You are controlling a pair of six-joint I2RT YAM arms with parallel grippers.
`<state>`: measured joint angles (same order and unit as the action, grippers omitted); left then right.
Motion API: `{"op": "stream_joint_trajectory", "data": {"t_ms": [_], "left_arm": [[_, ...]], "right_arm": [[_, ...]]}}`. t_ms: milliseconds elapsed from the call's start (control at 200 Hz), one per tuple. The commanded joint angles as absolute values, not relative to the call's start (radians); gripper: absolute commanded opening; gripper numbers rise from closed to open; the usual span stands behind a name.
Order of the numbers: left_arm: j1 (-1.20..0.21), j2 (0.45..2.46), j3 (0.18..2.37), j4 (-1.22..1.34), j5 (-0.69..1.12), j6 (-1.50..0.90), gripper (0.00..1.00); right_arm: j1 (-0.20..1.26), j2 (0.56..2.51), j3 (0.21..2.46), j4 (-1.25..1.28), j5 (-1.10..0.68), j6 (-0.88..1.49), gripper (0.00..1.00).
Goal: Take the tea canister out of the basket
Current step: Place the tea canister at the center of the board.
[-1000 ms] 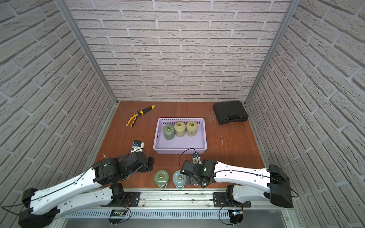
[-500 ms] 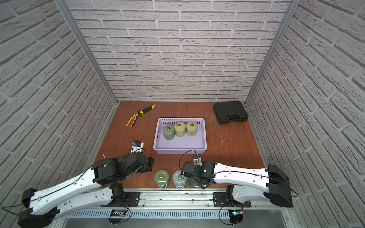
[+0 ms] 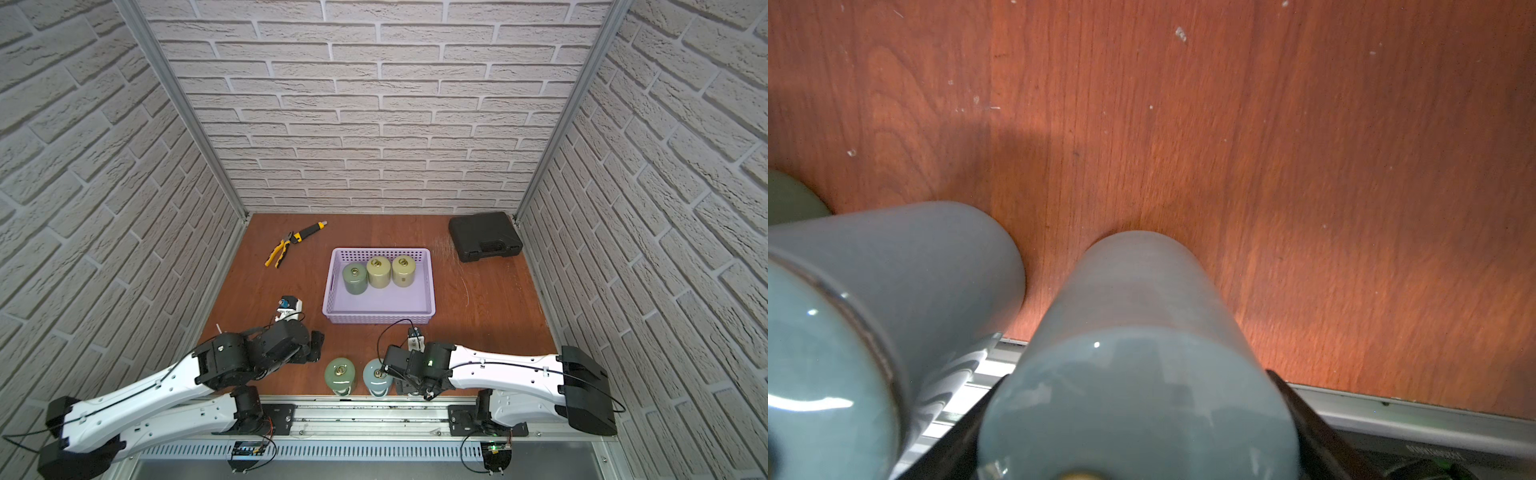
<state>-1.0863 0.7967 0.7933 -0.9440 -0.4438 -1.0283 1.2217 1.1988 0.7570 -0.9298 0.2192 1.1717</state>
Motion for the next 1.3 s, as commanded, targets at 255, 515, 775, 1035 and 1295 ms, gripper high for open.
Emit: {"op": "stream_joint_trajectory", "data": {"t_ms": [255, 515, 775, 1035, 1295], "left_arm": [[-1.078, 0.792, 0.778, -0.951, -0.445, -1.024, 0.98], [-1.080, 0.792, 0.779, -0.949, -0.444, -1.024, 0.98], [-1.080, 0.793, 0.780, -0.946, -0.448, -1.023, 0.98], [-1.078, 0.793, 0.782, -0.941, -0.454, -1.023, 0.98], [-1.078, 0.804, 0.784, -0.924, -0.463, -1.023, 0.98]], "right_arm": [[1.235, 1.185, 0.752, -0.925, 0.241, 1.195, 0.79], [1.235, 1.176, 0.761, -0.944, 0.252, 1.195, 0.99], [1.235, 1.169, 0.778, -0.963, 0.265, 1.191, 1.00], [1.233, 1.161, 0.816, -0.995, 0.293, 1.168, 1.00], [1.225, 1.143, 0.877, -1.030, 0.361, 1.125, 1.00]]}}
